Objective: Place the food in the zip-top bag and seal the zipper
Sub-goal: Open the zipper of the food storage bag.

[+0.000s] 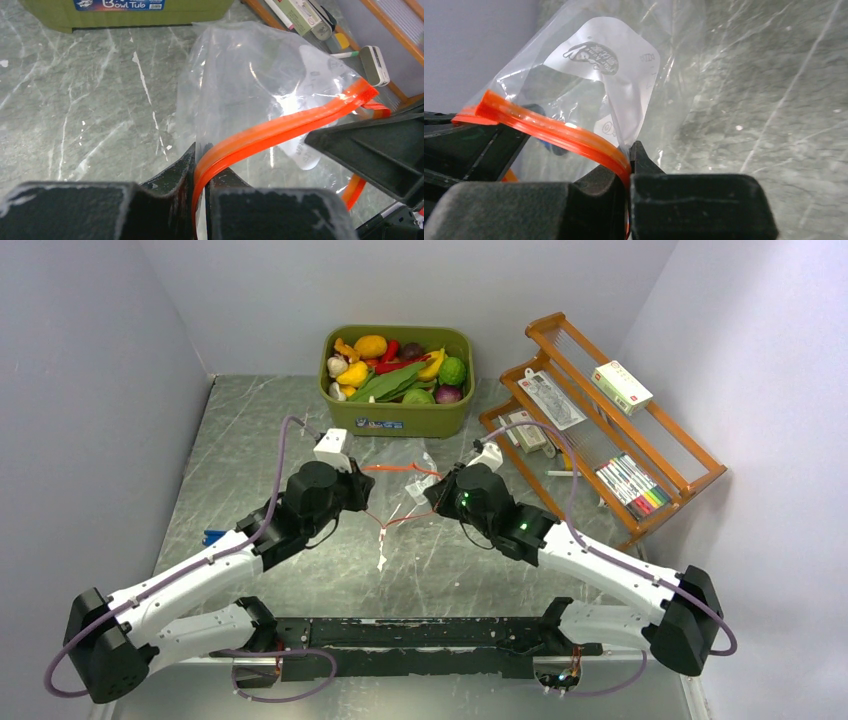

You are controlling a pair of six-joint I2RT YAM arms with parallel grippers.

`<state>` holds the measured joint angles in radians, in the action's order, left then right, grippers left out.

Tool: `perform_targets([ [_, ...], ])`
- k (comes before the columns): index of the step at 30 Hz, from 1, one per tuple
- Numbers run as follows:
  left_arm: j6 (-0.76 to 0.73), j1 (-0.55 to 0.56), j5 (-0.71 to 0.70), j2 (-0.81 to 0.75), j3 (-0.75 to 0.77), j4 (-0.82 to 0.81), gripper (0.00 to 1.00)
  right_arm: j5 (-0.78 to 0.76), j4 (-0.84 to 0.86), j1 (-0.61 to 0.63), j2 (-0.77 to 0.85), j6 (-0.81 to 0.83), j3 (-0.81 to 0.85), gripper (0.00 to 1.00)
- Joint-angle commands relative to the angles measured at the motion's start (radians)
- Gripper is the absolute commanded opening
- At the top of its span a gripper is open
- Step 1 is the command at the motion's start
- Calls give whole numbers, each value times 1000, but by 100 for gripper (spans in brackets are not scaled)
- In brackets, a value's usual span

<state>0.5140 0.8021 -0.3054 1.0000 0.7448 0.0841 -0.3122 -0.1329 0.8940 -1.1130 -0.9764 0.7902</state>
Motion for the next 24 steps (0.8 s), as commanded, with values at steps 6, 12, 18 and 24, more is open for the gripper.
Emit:
perform_targets([
  [6, -7, -5, 15, -17, 9, -39, 7, -57, -238, 3, -31, 153, 158, 0],
  [12, 22, -6, 99, -14, 13, -52, 7, -4, -147, 2, 17, 188, 121, 7],
  [18, 37, -5, 109, -41, -15, -80, 7, 42, -109, 2, -5, 195, 132, 0],
  [24, -22, -6, 214, -53, 14, -93, 52, -2, -194, 3, 11, 241, 176, 0],
])
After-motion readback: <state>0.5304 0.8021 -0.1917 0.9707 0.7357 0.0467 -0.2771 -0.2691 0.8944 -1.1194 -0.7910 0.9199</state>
